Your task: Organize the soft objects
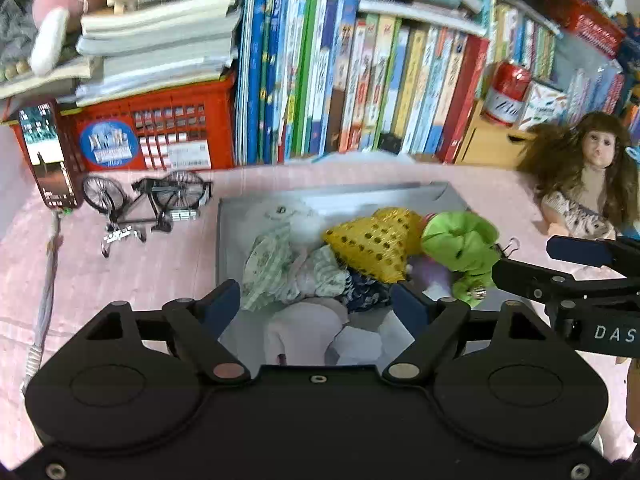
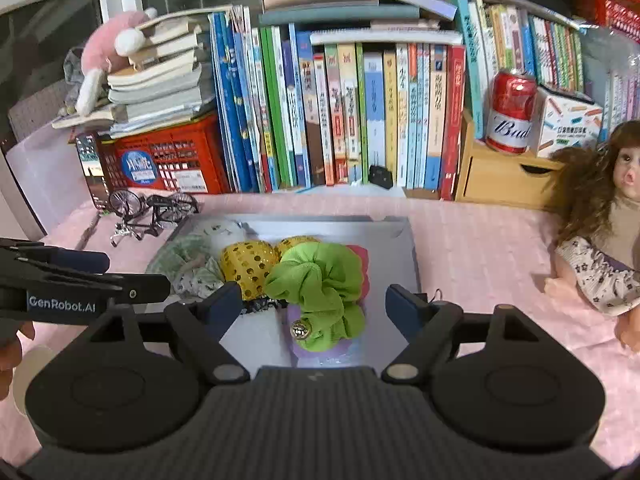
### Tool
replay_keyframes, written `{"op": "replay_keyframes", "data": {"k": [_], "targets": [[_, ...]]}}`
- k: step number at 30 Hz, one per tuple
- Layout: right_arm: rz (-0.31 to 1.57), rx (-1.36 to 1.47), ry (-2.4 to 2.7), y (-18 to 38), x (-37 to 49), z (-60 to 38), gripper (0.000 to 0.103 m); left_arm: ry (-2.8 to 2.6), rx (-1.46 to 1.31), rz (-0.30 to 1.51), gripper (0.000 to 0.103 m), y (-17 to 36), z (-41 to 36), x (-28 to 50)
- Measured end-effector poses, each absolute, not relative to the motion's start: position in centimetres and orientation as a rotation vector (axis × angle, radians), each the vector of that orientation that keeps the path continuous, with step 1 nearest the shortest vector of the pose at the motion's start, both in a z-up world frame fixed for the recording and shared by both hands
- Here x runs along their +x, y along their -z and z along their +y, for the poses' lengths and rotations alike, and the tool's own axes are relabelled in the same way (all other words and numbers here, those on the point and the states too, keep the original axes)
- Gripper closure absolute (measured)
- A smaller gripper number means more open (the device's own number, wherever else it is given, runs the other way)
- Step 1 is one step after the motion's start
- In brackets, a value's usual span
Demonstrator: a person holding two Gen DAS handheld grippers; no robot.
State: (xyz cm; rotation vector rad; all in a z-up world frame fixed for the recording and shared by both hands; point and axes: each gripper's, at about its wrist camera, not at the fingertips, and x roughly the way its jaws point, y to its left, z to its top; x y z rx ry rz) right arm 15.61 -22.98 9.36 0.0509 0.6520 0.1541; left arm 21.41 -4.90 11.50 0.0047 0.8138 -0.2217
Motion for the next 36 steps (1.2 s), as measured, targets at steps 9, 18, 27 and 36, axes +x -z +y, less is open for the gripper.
{"op": "replay_keyframes", "data": {"k": [9,18,27,36], "targets": [[0.529,0.006,-0.15,-10.7,11.4,-23.2,0.01,0.286,0.009,0.698,0.019,-13.0,-5.5,16.8],[0.435,0.001,-0.155,-11.6,7.4,-23.4,0.006,0.312,0.028,0.613,0.017,-13.6,-5.7,12.9],[0.383,-0.006,-0.153,-11.7,4.4,-23.6,0.004,0.315,0.046,0.563,0.016,-13.5,-5.1,9.7],[0.349,-0.016,-0.134,-10.8,2.0,-23.1,0.003,0.313,0.025,0.525,0.016,-12.9,-4.0,6.8]]}}
